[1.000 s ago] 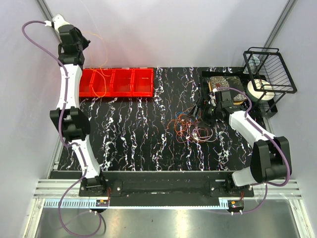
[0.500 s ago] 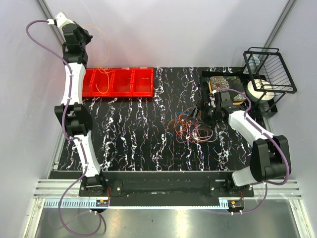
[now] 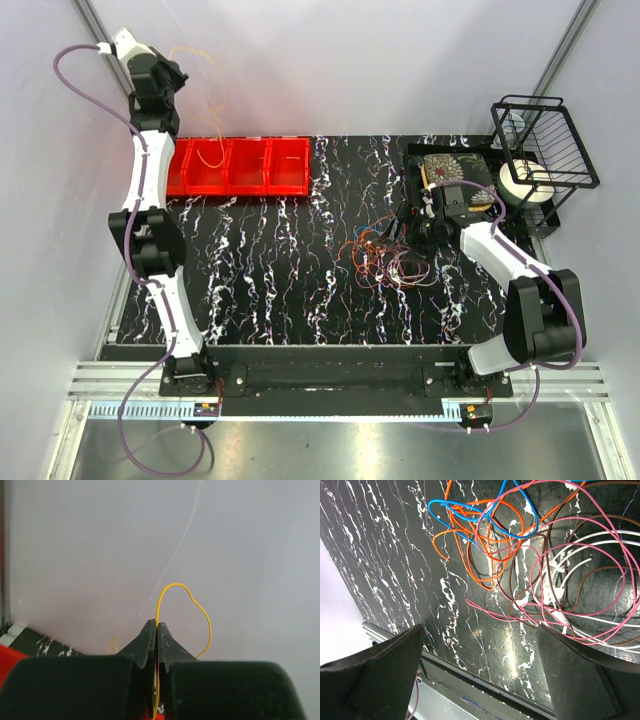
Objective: Untangle the cables
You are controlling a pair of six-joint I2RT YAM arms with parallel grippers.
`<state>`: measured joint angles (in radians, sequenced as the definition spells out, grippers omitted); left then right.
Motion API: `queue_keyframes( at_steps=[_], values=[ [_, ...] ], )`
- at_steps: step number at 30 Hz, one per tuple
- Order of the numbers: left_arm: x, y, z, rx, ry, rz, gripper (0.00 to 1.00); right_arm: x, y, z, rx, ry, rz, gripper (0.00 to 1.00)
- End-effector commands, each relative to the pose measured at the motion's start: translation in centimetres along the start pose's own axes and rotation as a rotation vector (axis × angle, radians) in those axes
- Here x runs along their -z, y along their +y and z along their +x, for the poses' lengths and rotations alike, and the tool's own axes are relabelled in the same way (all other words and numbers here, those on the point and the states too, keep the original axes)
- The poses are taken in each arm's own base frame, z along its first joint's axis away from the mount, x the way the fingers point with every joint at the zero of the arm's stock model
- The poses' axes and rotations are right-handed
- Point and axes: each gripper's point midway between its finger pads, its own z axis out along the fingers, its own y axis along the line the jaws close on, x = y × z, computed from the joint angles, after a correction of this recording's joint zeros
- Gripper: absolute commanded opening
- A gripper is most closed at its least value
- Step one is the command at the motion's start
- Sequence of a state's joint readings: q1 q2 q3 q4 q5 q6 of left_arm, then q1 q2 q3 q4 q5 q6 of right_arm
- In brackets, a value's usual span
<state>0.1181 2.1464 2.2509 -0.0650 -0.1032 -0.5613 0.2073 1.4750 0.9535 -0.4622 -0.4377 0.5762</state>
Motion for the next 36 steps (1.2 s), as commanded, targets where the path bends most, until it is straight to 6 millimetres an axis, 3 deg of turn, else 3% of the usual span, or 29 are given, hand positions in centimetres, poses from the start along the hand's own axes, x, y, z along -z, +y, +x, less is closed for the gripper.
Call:
queue_keyframes(
  at_steps=[1, 2, 3, 4, 5, 6, 7, 19, 26, 36],
  values=[
    [2.7, -1.2, -3.4, 0.002, -0.065, 0.026, 0.00, -0.2, -0.2, 0.5, 0.018, 0.016, 0.008, 0.99],
    [3.0, 0.0, -1.9, 0.001, -0.045, 0.007, 0.00, -0.3, -0.3, 0.5, 0.015, 0.020, 0.010, 0.98],
    [3.7, 0.2, -2.3, 0.006, -0.066, -0.001, 0.00, -0.5, -0.4, 0.6, 0.014, 0.025, 0.011, 0.98],
    [5.1, -0.8, -4.6, 0.012, -0.128, 0.023, 0.00, -0.5, -0.3, 0.5, 0.013, 0.026, 0.005, 0.99],
    [5.5, 0.2, -3.5, 0.008, -0.111, -0.001, 0.00, -0.6, -0.3, 0.7, 0.009, 0.034, 0.005, 0.98],
    [6.0, 0.3, -4.0, 0.008, -0.124, -0.005, 0.00, -0.8, -0.3, 0.6, 0.008, 0.037, 0.003, 0.98],
    [6.8, -0.1, -5.1, 0.008, -0.144, 0.003, 0.00, -0.8, -0.2, 0.7, 0.005, 0.041, 0.001, 0.98],
    [11.2, -3.2, -9.5, -0.021, -0.211, 0.088, 0.00, -1.0, 0.3, 0.8, 0.020, 0.041, -0.010, 0.98],
    [11.5, -2.7, -9.0, -0.035, -0.199, 0.079, 0.00, -1.1, 0.2, 1.1, 0.021, 0.047, -0.007, 0.98],
    [9.7, -1.6, -6.4, -0.041, -0.148, 0.063, 0.00, -1.2, -0.1, 1.4, 0.024, 0.052, 0.002, 0.98]
  ],
)
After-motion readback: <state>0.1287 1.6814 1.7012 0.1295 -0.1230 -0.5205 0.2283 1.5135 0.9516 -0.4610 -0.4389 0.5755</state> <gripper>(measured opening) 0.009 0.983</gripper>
